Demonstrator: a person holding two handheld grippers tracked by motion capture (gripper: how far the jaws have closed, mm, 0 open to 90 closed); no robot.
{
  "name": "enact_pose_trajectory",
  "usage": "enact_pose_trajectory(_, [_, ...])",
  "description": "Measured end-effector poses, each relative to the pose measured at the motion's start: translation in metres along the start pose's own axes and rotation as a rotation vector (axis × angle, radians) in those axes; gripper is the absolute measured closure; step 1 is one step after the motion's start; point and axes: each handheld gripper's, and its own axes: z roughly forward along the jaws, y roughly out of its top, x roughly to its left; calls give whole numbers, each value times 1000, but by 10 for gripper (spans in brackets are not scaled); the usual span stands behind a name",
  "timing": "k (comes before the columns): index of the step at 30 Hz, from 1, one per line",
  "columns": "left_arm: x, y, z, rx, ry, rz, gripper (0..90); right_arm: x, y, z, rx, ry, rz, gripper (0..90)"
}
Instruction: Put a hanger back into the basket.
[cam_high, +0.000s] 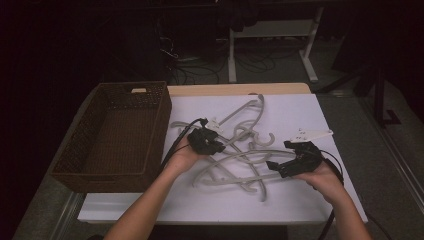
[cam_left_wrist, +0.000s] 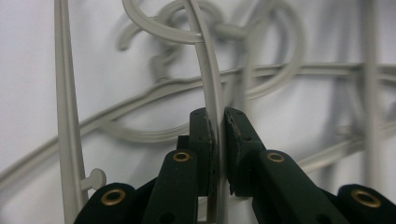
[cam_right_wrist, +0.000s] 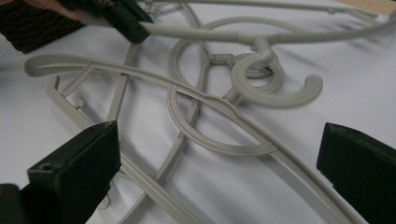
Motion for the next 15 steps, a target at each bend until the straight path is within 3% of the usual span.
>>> enact_pose_trajectory(3, [-17,1,6,14,-13,13,821,-1,1,-4,-13,-5,3,0])
enact_pose_trajectory(6, [-20,0,7,21,-14,15,820,-1,1,-5,-14,-7,1,0])
enact_pose_trajectory(7, [-29,-2,12,33,-24,4,820,-1,1,-5,-17,-7,2,0])
enact_pose_trajectory(10, [-40,-4,16,49,-22,3,819,-1,1,-5,-13,-7,0,0])
enact_pose_trajectory(15, [-46,-6,19,63,-21,1,814,0,1,-3,-4,-8,-4,0])
